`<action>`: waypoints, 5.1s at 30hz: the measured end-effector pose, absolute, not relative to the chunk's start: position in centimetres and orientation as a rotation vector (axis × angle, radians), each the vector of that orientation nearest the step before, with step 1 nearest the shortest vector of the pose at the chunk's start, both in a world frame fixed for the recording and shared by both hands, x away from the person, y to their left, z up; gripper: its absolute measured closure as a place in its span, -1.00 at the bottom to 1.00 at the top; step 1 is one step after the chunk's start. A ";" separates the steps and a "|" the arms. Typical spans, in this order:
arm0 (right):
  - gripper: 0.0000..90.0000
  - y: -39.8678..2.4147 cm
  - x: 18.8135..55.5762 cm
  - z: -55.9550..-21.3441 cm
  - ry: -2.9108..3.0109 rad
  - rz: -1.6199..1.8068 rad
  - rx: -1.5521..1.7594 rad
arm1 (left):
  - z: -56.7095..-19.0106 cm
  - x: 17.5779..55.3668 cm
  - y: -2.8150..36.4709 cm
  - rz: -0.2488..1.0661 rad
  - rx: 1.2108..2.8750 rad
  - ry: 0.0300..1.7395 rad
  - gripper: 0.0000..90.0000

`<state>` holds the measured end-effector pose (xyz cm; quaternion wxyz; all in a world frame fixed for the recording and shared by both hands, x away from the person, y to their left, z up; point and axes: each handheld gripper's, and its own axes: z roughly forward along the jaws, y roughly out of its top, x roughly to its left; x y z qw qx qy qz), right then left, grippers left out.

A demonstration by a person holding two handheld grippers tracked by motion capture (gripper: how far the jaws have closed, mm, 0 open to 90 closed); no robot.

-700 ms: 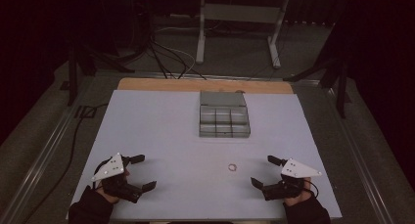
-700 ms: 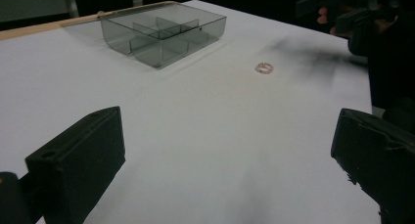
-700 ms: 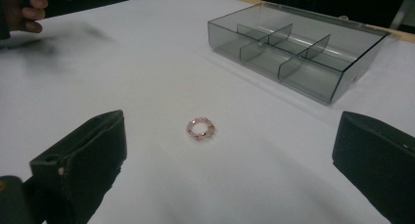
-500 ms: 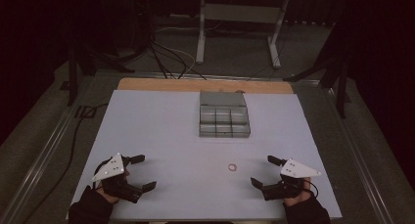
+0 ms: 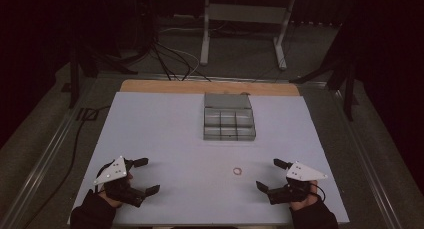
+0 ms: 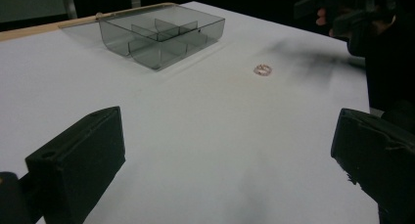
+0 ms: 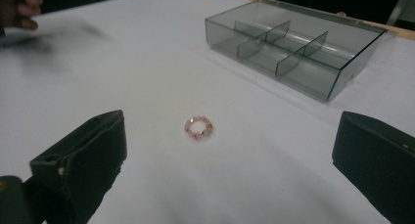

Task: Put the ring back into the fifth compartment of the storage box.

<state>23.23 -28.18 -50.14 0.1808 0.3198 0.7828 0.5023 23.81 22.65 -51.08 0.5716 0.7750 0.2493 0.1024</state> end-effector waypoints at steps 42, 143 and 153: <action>-1.00 -22.4 26.2 -48.2 2.210 1.420 0.964 | -51.2 23.9 22.5 0.227 1.827 0.577 -0.98; 0.84 -18.8 27.5 -50.7 2.339 0.875 1.284 | -51.3 23.9 22.2 0.219 1.858 0.568 -0.98; 0.84 -18.6 27.2 -50.1 2.345 0.900 1.276 | -51.4 23.9 22.2 0.216 1.861 0.570 -0.98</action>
